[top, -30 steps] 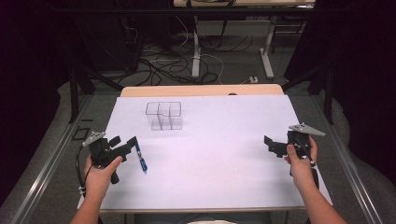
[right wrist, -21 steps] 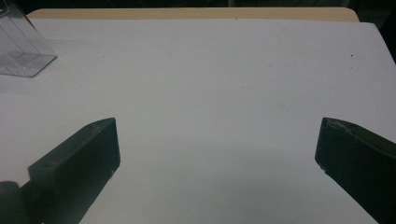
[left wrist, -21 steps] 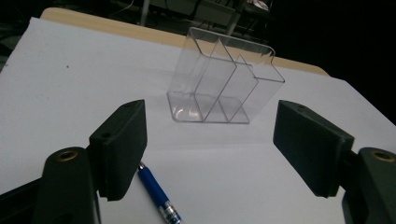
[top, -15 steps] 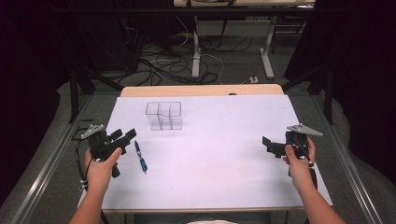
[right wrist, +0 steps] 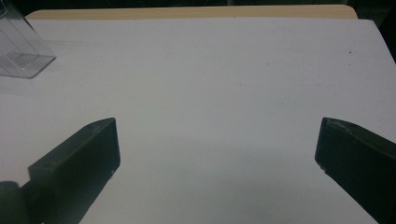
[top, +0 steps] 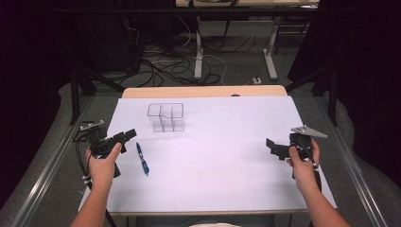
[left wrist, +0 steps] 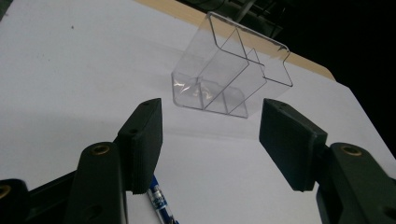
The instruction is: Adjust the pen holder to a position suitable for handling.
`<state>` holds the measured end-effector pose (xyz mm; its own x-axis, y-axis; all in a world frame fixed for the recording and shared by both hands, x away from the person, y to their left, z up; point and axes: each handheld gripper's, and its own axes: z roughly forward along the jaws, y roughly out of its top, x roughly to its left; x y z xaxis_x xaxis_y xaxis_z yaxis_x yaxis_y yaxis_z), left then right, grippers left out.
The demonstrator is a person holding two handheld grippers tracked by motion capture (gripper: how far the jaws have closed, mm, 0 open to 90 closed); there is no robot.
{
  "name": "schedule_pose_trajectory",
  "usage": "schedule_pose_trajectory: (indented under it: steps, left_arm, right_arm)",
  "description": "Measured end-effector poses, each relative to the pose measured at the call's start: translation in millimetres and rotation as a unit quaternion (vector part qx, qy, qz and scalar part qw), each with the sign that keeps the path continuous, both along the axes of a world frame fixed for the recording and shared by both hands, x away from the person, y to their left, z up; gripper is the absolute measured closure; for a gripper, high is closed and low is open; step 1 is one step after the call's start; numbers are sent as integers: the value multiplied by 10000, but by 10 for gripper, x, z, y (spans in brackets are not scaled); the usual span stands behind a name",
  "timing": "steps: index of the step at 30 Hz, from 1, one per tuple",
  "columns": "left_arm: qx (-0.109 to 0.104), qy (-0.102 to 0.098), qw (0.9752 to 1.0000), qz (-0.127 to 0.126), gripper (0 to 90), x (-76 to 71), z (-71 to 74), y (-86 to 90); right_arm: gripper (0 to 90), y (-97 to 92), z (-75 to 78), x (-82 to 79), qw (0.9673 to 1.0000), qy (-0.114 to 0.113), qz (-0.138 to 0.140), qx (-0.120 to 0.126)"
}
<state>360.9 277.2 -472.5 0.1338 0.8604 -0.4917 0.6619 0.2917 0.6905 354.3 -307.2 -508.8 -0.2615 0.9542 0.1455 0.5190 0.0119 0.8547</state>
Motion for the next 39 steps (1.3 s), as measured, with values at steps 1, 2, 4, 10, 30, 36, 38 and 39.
schedule_pose_trajectory:
  steps: [1, 2, 4, 10, 30, 36, 38, 39]
  left_arm:
    - [-41, 65, 10000, 13, 398, 11, 1, 0]
    - [-141, 255, 9996, 48, 398, 28, 9, -2]
    - [-195, 336, 9991, 148, 398, 38, 13, -18]
    - [-271, 570, 9976, 277, 399, 87, -1, -39]
    - [-750, 1199, 9887, 489, 444, 223, -215, 87]
    - [-735, 1390, 9862, 507, 476, 236, -324, 84]
    - [-727, 1403, 9861, 523, 489, 238, -335, 88]
    - [-784, 1488, 9844, 510, 497, 236, -339, 90]
  right_arm:
    - [0, -1, 0, 0, 10000, 2, 0, 0]
    - [0, -2, -1, 0, 10000, 5, -6, -5]
    - [0, 6, -3, -2, 10000, 48, -29, 49]
    - [0, -6, -12, 6, 10000, 31, -19, 11]
    - [0, -15, -31, 14, 9999, 84, -48, 36]
    - [0, -16, -35, 18, 10000, 88, -38, 17]
    - [0, -16, -33, 18, 10000, 83, -35, 14]
    - [0, -16, -33, 18, 10000, 83, -35, 12]
